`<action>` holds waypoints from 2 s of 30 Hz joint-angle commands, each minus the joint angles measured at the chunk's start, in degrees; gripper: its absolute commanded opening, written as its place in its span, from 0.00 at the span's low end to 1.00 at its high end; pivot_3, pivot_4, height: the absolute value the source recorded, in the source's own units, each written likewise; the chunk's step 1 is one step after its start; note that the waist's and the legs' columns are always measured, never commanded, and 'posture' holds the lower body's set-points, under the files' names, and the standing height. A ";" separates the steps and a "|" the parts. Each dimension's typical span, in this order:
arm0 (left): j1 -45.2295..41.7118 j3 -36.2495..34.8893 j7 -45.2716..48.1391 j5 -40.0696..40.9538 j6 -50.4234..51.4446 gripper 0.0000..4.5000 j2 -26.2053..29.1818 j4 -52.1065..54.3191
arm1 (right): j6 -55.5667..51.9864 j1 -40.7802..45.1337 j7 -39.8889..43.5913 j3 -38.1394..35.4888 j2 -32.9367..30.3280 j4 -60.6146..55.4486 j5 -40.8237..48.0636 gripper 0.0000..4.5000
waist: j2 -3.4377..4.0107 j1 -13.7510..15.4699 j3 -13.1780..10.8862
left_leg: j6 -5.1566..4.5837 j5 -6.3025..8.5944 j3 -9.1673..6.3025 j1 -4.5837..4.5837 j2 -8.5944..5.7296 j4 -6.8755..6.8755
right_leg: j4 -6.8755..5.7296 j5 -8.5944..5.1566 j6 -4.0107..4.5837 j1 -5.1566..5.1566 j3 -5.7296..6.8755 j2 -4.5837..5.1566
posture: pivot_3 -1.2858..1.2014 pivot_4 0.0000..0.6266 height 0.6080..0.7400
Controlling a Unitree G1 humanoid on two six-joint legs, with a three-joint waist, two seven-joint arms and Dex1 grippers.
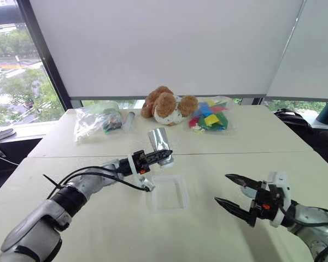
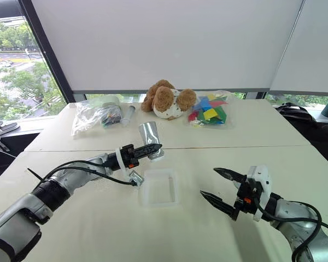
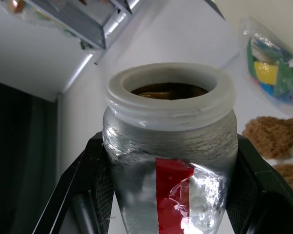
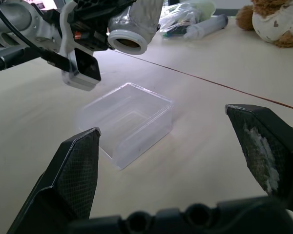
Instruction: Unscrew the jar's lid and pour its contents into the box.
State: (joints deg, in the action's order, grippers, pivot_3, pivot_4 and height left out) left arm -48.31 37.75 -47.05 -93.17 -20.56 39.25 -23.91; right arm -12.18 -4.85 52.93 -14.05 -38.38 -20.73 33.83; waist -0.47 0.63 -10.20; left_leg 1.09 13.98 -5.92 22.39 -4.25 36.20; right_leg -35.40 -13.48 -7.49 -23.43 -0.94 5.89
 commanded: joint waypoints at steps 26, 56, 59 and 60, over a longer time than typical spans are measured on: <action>15.83 -12.26 55.46 103.18 -9.88 0.51 6.13 13.73 | 1.97 3.44 0.78 2.56 1.95 -1.22 0.56 0.99 | 0.05 -0.49 0.04 | 0.00 0.00 0.02 0.00 -0.01 0.09 | -0.09 0.02 0.05 -0.02 -0.05 0.25 | 0.52 0.24 1.00; 42.05 -60.53 74.67 126.68 16.83 0.82 -6.94 6.07 | 17.88 8.34 12.83 5.85 5.55 9.54 -1.85 1.00 | 0.04 0.03 0.26 | 0.01 0.00 -0.09 -0.23 0.10 0.14 | -0.15 0.05 0.17 0.15 -0.07 0.03 | 0.52 0.24 1.00; 41.71 -61.25 75.46 126.05 17.26 0.99 -6.75 6.17 | 17.70 7.90 12.73 5.32 5.29 8.56 -1.37 1.00 | 0.00 0.01 0.26 | 0.01 0.00 -0.09 -0.21 0.10 0.14 | -0.13 0.05 0.17 0.15 -0.07 0.04 | 0.52 0.24 1.00; 41.64 -61.42 75.75 125.80 17.27 0.99 -6.54 6.19 | 17.55 7.65 12.69 5.00 5.09 8.12 -1.13 1.00 | 0.00 0.01 0.26 | 0.01 0.00 -0.09 -0.21 0.10 0.13 | -0.13 0.05 0.17 0.15 -0.07 0.03 | 0.52 0.24 1.00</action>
State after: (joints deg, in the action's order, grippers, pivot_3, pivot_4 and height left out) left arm -5.93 -21.35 28.15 33.11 -2.96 31.82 -18.55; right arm 4.39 2.94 65.64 -7.37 -32.69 -10.06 31.65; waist -0.47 0.65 -9.94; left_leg 1.10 13.98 -6.01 22.18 -4.14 36.33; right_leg -35.53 -13.43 -7.32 -23.28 -1.01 5.93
